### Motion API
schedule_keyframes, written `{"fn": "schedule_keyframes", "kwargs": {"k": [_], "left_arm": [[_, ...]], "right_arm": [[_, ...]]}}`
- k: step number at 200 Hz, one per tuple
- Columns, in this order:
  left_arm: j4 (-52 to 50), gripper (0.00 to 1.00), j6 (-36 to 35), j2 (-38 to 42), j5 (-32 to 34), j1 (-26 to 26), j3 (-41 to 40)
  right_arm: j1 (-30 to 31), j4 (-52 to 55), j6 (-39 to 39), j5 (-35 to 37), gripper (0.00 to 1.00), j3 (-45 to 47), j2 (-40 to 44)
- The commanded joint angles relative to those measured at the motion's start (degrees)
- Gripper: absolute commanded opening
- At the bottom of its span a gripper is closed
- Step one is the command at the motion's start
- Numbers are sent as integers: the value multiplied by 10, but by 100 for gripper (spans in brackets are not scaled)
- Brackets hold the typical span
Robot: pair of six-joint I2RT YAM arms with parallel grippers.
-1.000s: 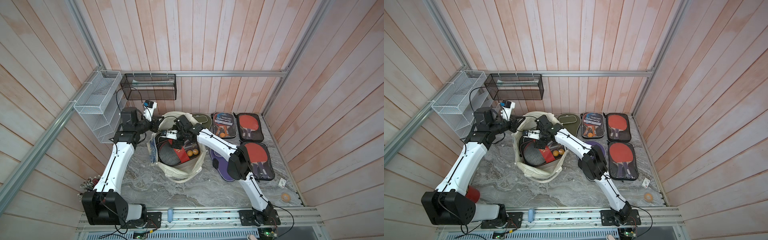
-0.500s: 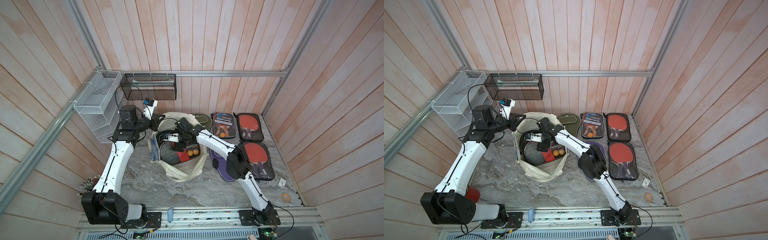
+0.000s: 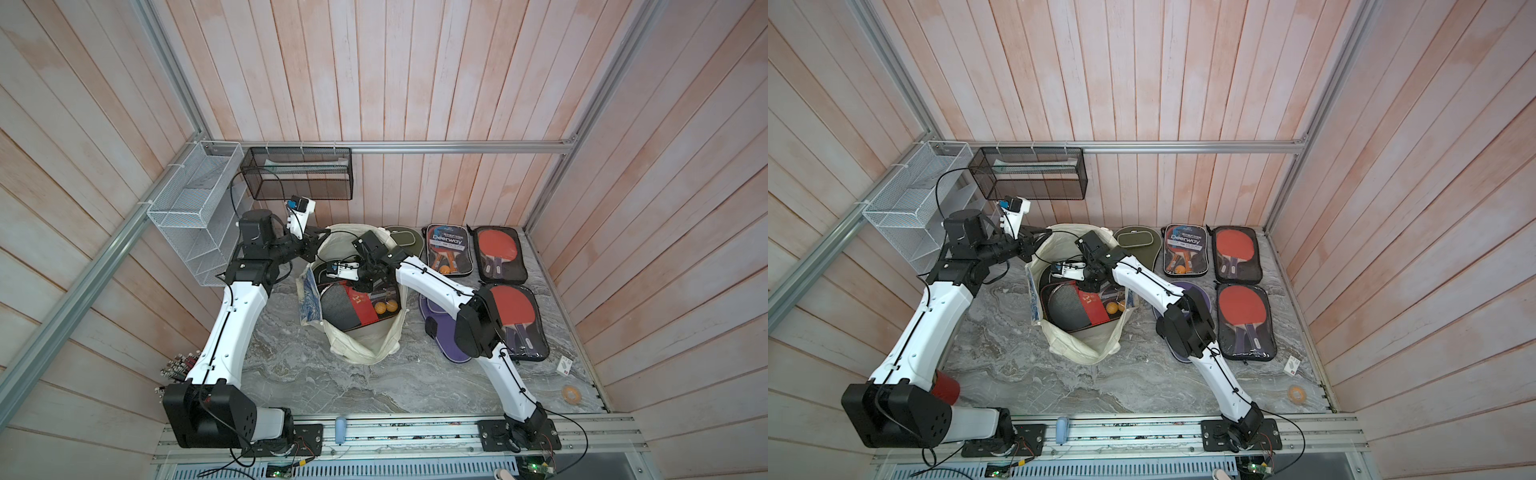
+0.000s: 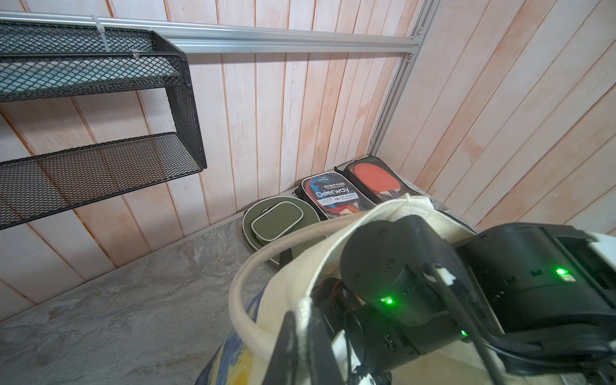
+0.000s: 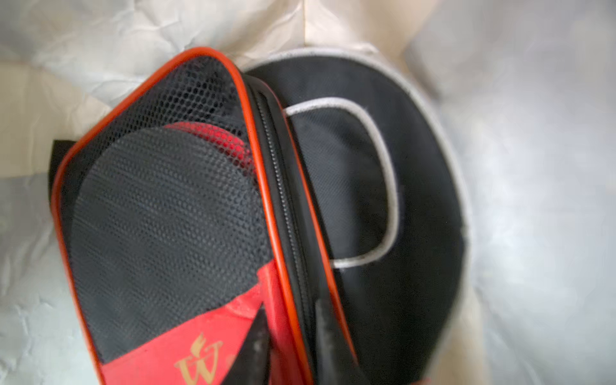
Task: Remove the ping pong set from the canvas bag
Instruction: Pick up the ping pong set from the canvas bag.
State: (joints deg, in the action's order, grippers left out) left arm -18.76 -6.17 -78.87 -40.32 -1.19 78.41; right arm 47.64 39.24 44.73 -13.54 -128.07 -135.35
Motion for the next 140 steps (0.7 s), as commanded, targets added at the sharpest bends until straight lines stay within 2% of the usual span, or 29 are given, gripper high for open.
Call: {"fn": "schedule_keyframes", "kwargs": {"k": [1, 74, 140], "left_arm": [[118, 0, 2, 18, -38, -3, 19], [116, 0, -1, 23, -28, -3, 12], [84, 0, -1, 12, 60, -3, 15]], "right_arm": [[5, 77, -7, -8, 0, 10, -14], [5, 50, -17, 13, 0, 1, 2], [7, -80, -49, 61, 0, 7, 93]]}}
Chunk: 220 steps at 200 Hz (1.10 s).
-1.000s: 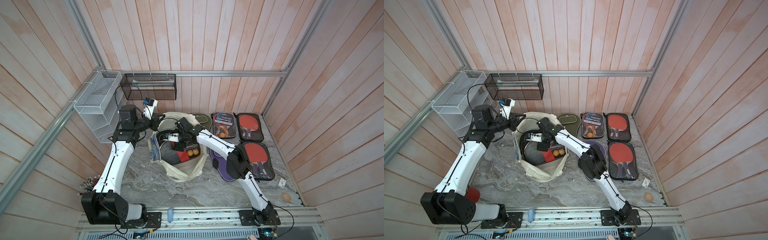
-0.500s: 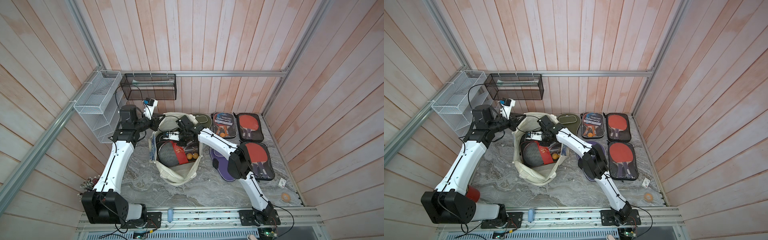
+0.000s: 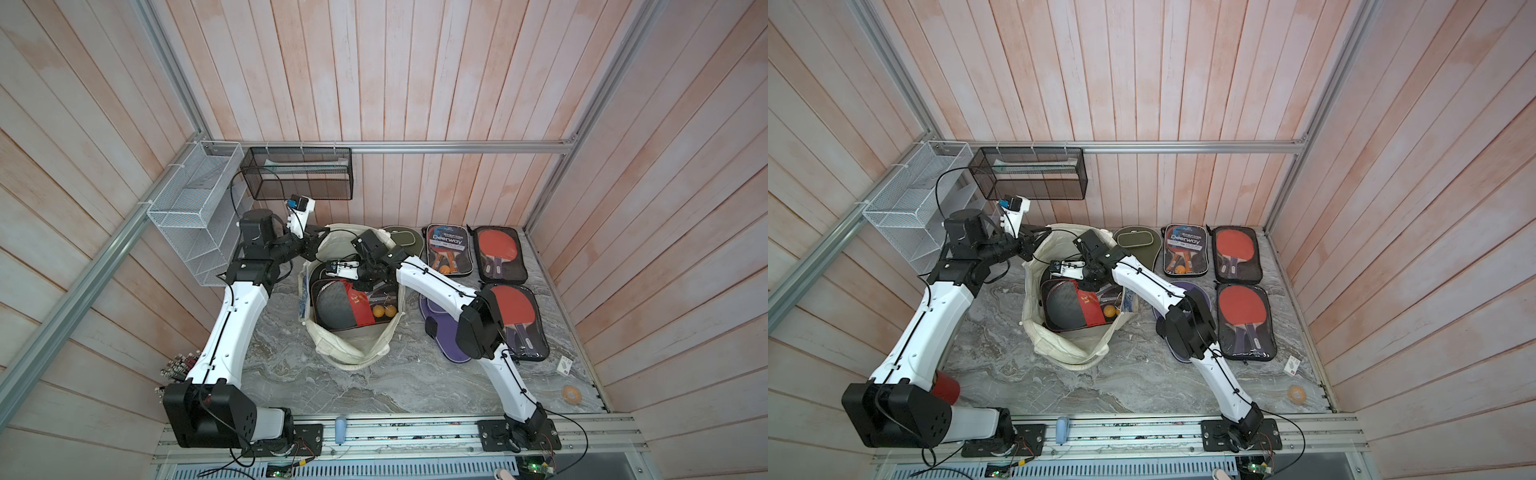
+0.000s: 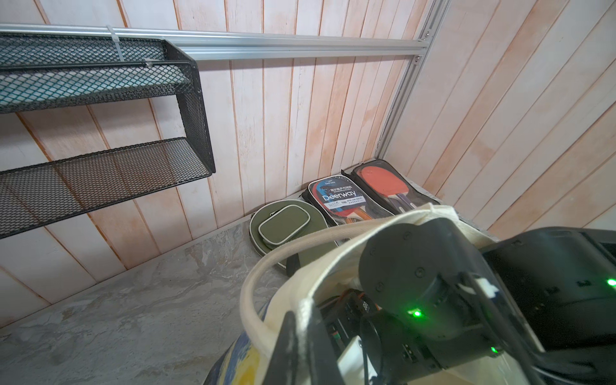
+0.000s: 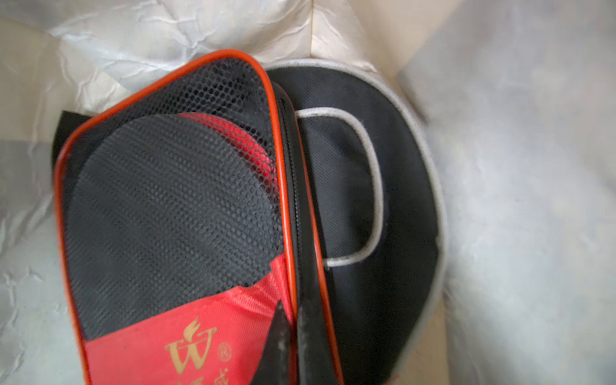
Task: Remove the ping pong set from the canvas bag
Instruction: Pick up the ping pong set from the canvas bag.
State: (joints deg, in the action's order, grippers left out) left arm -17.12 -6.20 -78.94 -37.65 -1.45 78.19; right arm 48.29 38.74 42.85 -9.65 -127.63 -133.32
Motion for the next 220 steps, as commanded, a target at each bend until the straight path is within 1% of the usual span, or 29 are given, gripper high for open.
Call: {"fn": "schedule_keyframes", "kwargs": {"k": [1, 51, 79, 100, 149, 191, 220], "left_arm": [[67, 0, -1, 13, 34, 0, 18], [27, 0, -1, -15, 78, 0, 44], [23, 0, 0, -20, 83, -1, 45], [20, 0, -2, -18, 89, 0, 42], [13, 0, -7, -14, 100, 2, 30], [12, 0, -5, -9, 106, 7, 18], [14, 0, -2, -5, 106, 9, 9]], "right_arm": [[1, -77, -30, 23, 0, 3, 74], [14, -137, -22, 34, 0, 27, 139], [15, -176, -27, 32, 0, 41, 172], [15, -209, -29, 52, 0, 54, 191], [14, -261, -61, 131, 0, 25, 201], [13, -291, -88, 139, 0, -15, 209], [13, -303, -90, 138, 0, -30, 217]]}}
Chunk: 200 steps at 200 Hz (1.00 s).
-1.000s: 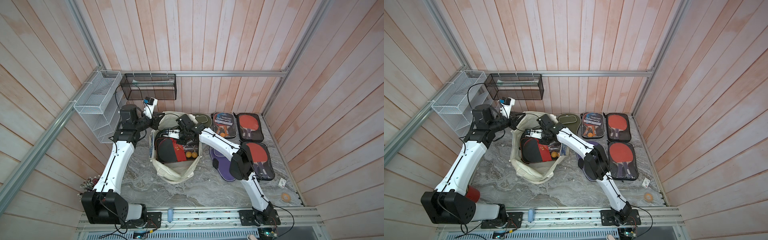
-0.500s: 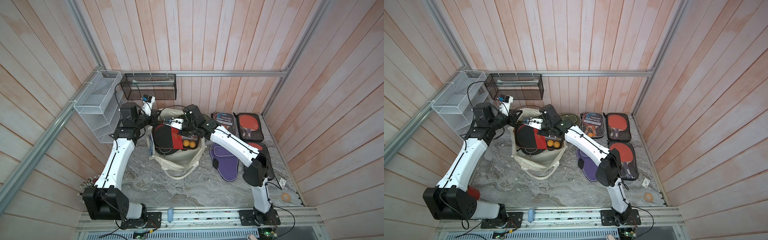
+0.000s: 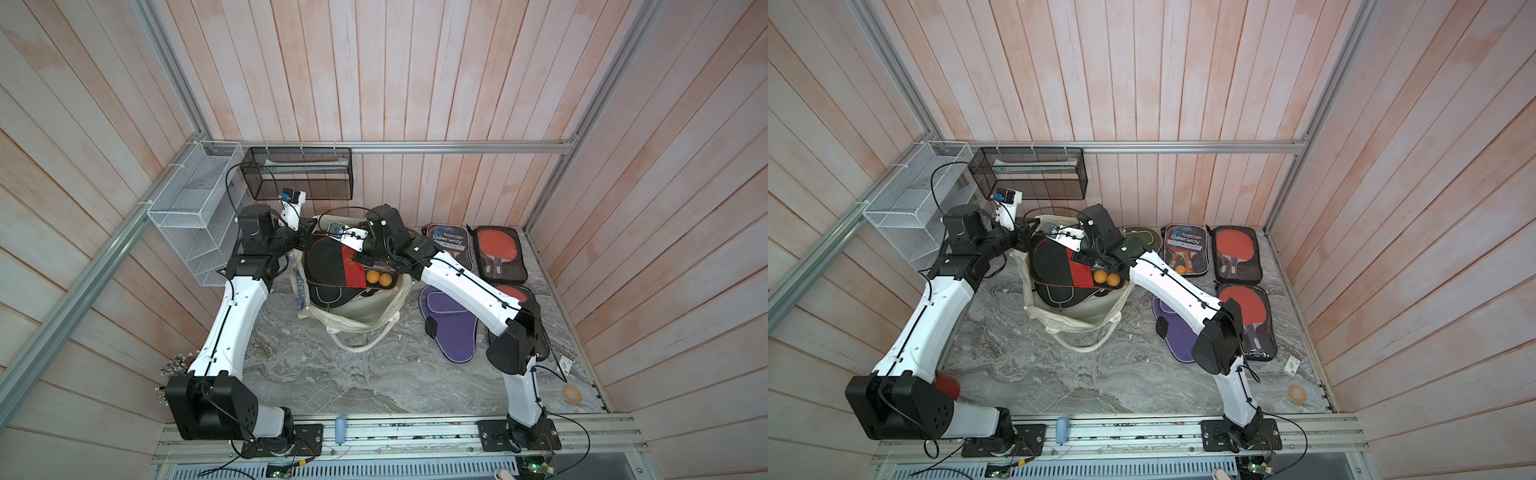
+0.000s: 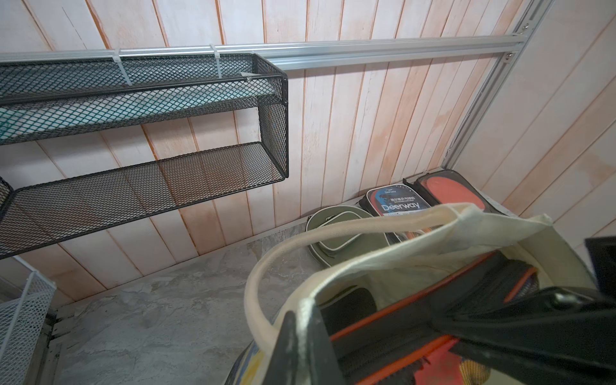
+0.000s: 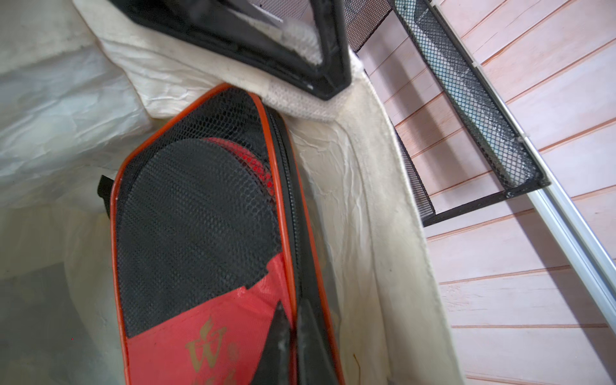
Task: Remove the ping pong set from the canvas bag
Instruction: Pick up the ping pong set from the canvas bag.
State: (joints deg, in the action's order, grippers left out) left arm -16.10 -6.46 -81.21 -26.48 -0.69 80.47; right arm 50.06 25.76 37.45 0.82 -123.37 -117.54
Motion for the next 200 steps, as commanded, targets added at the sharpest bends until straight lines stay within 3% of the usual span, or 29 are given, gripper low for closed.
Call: {"fn": "schedule_keyframes", "kwargs": {"k": [1, 44, 107, 151, 200], "left_arm": [[4, 0, 0, 18, -6, 2, -14], [4, 0, 1, 23, -6, 6, -21], [-5, 0, -7, 5, -18, 47, 2], [-5, 0, -5, -3, -23, 52, 2], [-13, 0, -9, 15, 5, 59, -14]], "right_arm": [[-5, -174, -36, 33, 0, -72, 59], [-5, -165, -36, 13, 0, -68, 78], [-4, -134, 5, -48, 0, 14, 143], [-3, -166, -3, -19, 0, 40, 156], [-4, -201, -58, 71, 0, -46, 115]]}}
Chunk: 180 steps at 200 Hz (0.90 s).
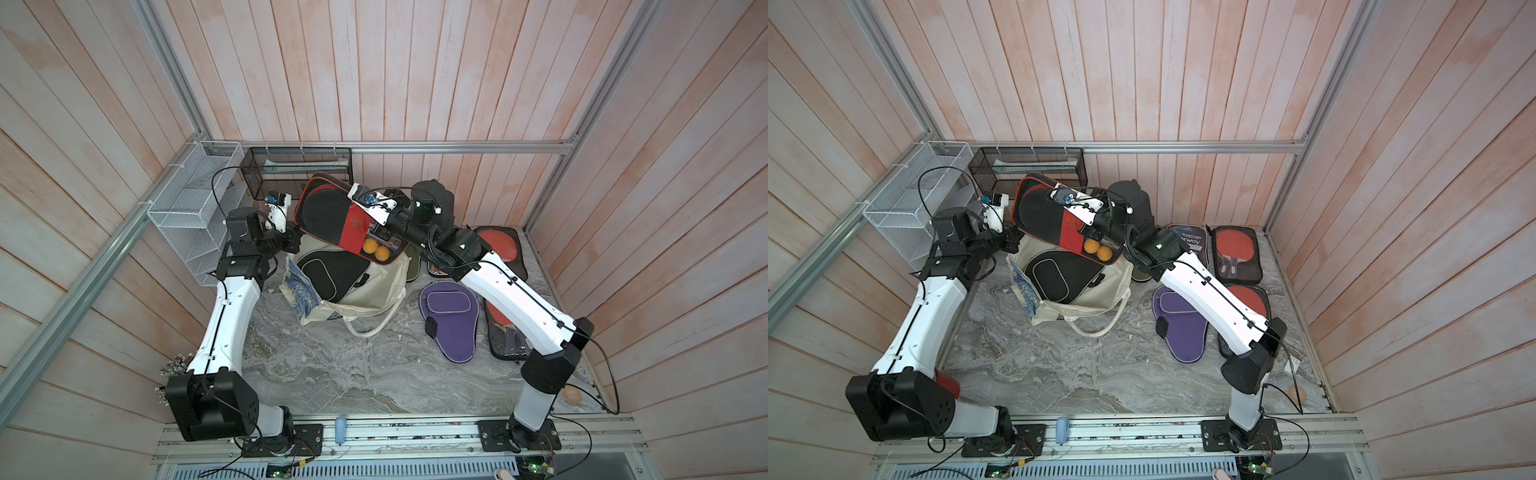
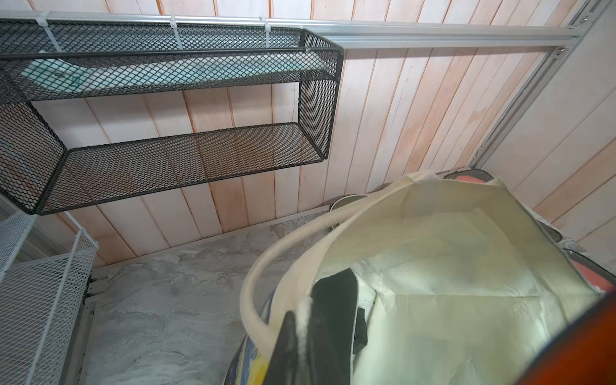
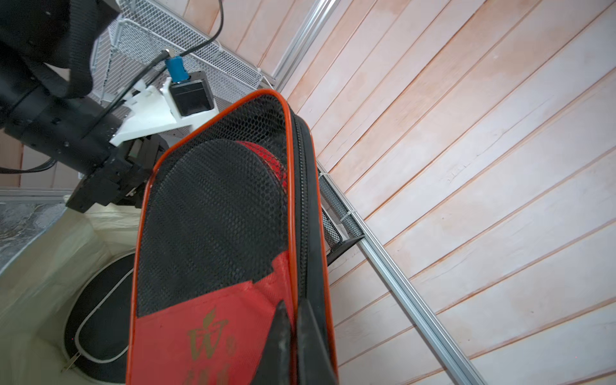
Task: Remove the ping pong set from the canvas bag
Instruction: Pick up the ping pong set from the canvas bag.
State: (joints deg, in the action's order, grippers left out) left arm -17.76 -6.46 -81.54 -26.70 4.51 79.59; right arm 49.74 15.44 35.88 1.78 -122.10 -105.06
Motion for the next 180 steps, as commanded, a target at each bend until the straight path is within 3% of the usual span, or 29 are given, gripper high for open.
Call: {"fn": "schedule_keyframes", "kwargs": {"k": [1, 58, 99, 131, 180], "left_arm": [[3, 0, -8, 18, 8, 7, -5], [-19, 0, 10, 32, 50, 59, 3], [-17, 0, 28, 36, 46, 99, 3], [-12, 0, 35, 38, 47, 113, 5], [-6, 0, 45, 35, 44, 123, 6]], "right_arm": [[-1, -99, -43, 64, 0, -60, -11], [-8, -136, -71, 196, 0, -54, 11], [-32, -140, -111, 248, 0, 5, 68], [-44, -119, -146, 283, 0, 78, 111], [-46, -107, -255, 304, 0, 261, 195]]}}
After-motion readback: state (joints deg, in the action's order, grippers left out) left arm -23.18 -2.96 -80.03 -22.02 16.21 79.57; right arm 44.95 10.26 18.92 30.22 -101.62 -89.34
